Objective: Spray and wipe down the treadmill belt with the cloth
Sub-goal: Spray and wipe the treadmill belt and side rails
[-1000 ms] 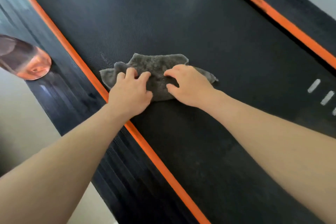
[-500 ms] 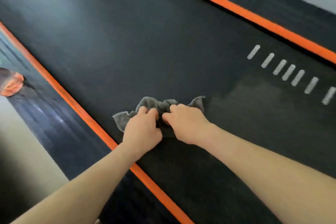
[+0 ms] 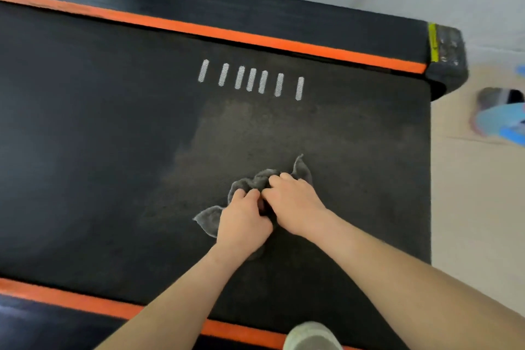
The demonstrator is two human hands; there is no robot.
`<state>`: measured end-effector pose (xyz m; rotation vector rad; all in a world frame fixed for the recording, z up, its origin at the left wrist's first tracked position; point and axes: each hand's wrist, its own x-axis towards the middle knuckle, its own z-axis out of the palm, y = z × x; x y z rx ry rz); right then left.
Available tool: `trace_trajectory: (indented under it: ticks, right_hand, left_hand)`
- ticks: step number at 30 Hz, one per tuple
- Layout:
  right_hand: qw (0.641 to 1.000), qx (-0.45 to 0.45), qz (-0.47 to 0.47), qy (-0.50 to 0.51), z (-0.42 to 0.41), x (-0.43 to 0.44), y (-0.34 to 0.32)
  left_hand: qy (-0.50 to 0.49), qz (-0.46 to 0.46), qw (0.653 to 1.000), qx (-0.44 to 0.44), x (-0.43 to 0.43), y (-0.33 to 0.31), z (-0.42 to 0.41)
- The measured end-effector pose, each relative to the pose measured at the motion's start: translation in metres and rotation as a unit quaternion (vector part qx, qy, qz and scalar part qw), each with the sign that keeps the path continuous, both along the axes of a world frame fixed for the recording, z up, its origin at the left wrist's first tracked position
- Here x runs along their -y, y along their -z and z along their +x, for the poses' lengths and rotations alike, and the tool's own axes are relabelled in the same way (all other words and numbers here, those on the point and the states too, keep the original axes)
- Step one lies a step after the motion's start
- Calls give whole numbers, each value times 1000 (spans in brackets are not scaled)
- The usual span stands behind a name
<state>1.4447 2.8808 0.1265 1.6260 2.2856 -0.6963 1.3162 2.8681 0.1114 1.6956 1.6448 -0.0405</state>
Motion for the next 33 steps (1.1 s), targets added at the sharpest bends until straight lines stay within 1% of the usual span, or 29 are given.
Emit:
trace_trajectory:
  ticks: [3, 5, 7, 9, 11, 12, 14, 15, 16, 17, 18, 20, 21, 22, 23, 24, 25, 26, 27, 28, 30, 33]
  right_hand:
    - [994, -12, -6, 104, 37, 15, -1]
    - [981, -11, -13, 195, 73, 29, -1]
    - [956, -13, -15, 293, 112, 45, 3]
    - [917, -29, 7, 397, 140, 56, 6]
    - [843, -48, 40, 534, 185, 78, 8]
    - [793, -62, 54, 604, 207, 90, 11]
    - [658, -116, 79, 740, 247, 119, 17]
    - [594, -144, 94, 786, 257, 130, 19]
    - [546, -166, 116, 813, 263, 137, 20]
    - [515, -176, 142, 827, 268, 143, 19]
    - [509, -182, 168, 825, 268, 143, 17]
    - [529, -208, 210, 795, 265, 135, 13]
    - [546, -229, 214, 777, 259, 128, 10]
    - [571, -246, 204, 756, 249, 117, 10]
    - [604, -240, 199, 733, 246, 111, 8]
    - [646, -228, 199, 701, 239, 103, 7]
    - [677, -220, 211, 669, 230, 92, 5]
    - [692, -221, 232, 647, 224, 84, 3]
    - [696, -233, 241, 636, 219, 74, 1]
    - [699, -246, 231, 631, 215, 66, 1]
    - [720, -267, 181, 614, 204, 52, 0]
    - [760, -325, 97, 554, 187, 23, -17]
  left_hand:
    - [-10, -18, 999, 44, 0, 2, 40]
    - [9, -37, 996, 75, 5, 0, 80]
    - [22, -70, 992, 104, 10, -1, 123]
    - [5, -108, 983, 150, 8, -1, 157]
    - [9, -171, 964, 206, 15, -5, 209]
    - [21, -204, 952, 228, 21, -9, 233]
    - [72, -257, 930, 252, 35, -21, 282]
    - [109, -259, 926, 253, 40, -25, 298]
    - [153, -241, 925, 251, 44, -31, 309]
    - [194, -209, 927, 244, 47, -37, 318]
    - [213, -167, 931, 243, 47, -44, 321]
    - [209, -84, 941, 251, 40, -58, 315]
    - [197, -42, 946, 254, 32, -62, 307]
    - [187, -1, 952, 244, 21, -63, 293]
    - [189, 37, 953, 233, 13, -62, 285]
    - [196, 82, 952, 218, 3, -60, 271]
    - [197, 137, 949, 205, -9, -57, 255]
    - [192, 184, 943, 198, -19, -54, 242]
    - [179, 207, 944, 185, -30, -51, 232]
    - [163, 191, 953, 168, -40, -50, 222]
    - [127, 112, 973, 155, -59, -50, 202]
    - [63, 44, 976, 206, -85, -60, 169]
